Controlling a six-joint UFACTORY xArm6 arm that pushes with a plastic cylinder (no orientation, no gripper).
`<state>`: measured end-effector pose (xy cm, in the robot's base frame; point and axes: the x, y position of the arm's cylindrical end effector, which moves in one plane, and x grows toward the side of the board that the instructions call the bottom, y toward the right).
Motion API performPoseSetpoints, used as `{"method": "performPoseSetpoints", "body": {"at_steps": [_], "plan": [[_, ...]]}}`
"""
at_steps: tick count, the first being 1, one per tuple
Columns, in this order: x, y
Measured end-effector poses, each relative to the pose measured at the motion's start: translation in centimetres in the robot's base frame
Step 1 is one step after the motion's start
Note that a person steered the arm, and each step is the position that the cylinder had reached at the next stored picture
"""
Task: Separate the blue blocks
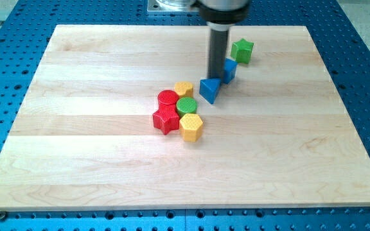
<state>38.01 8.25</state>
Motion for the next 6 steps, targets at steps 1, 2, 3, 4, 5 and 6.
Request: {"method": "performPoseSetpoints", "body": {"at_steps": [1, 2, 3, 4, 5, 6], "plan": [[2.1, 0.7], [2.4, -0.6], [2.6, -2.1], [2.9, -2.6], [4.3, -2.6], [6.3, -3.3]]}}
